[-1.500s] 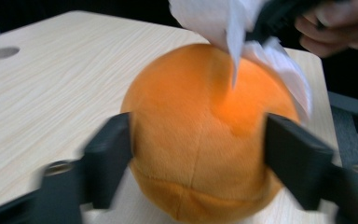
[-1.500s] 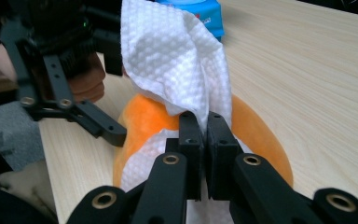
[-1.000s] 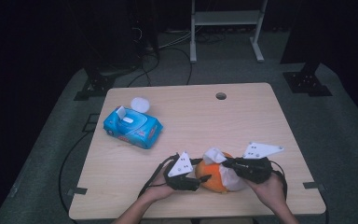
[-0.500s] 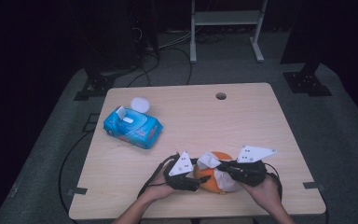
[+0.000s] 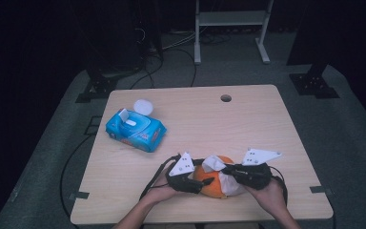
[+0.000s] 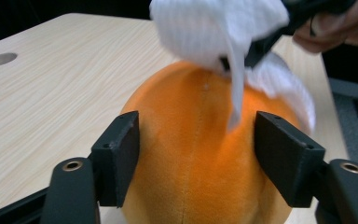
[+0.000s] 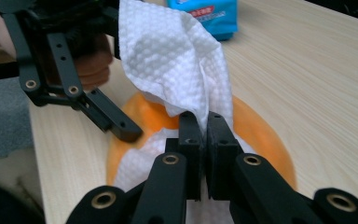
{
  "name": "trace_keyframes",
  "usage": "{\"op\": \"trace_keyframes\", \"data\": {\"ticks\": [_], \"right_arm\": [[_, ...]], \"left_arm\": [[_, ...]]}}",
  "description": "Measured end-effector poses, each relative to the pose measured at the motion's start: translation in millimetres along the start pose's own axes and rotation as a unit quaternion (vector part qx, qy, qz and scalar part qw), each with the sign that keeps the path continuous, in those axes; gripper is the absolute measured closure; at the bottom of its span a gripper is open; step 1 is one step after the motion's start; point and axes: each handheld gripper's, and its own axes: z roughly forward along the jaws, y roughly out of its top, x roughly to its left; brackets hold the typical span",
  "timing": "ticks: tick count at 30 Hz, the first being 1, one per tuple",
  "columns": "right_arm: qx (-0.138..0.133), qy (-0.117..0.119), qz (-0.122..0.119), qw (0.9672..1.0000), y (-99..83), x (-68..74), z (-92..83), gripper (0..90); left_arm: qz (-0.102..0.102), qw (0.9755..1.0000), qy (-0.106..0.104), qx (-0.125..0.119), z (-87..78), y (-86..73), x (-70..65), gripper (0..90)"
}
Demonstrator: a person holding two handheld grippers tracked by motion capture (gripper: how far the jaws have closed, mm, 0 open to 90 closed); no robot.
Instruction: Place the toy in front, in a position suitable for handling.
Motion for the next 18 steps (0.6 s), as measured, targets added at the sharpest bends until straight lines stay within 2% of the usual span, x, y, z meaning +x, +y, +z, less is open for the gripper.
{"op": "trace_keyframes", "data": {"ticks": [2,4,6,8,9,11,15,18], "right_arm": [[0.0,-0.008,0.006,0.9999,-2.7,-5.1,-2.3,85.6],[0.003,-0.013,0.018,0.9998,-7.0,-10.3,-4.5,85.6],[-0.005,-0.007,0.029,0.9995,-9.0,-12.5,-5.5,85.6],[-0.01,-0.007,0.024,0.9996,-7.2,-8.9,-4.5,85.6],[-0.013,-0.003,0.022,0.9997,-6.0,-7.0,-3.7,85.6],[-0.012,-0.002,0.018,0.9998,-5.0,-5.7,-2.1,85.6],[-0.009,-0.001,0.031,0.9995,-9.2,-13.3,-3.1,85.6],[0.0,-0.018,0.042,0.999,-14.4,-21.0,-6.2,85.6]], "left_arm": [[-0.005,1.0,0.002,0.004,-1.1,-3.5,3.3,33.2],[-0.023,0.9997,-0.006,0.004,-2.7,-5.8,7.6,33.3],[-0.022,0.9997,-0.01,0.001,-3.2,-4.1,7.5,32.2],[-0.027,0.9994,-0.014,-0.015,-2.7,-1.1,6.4,24.8],[-0.026,0.9995,-0.012,-0.015,-1.7,-0.9,5.5,21.8],[-0.009,0.9999,-0.009,-0.005,-0.5,-3.1,4.1,26.4],[-0.009,0.9999,0.0,0.009,-2.6,-4.8,8.8,35.1],[-0.019,0.9997,0.003,0.016,-4.9,-7.5,13.4,36.8]]}}
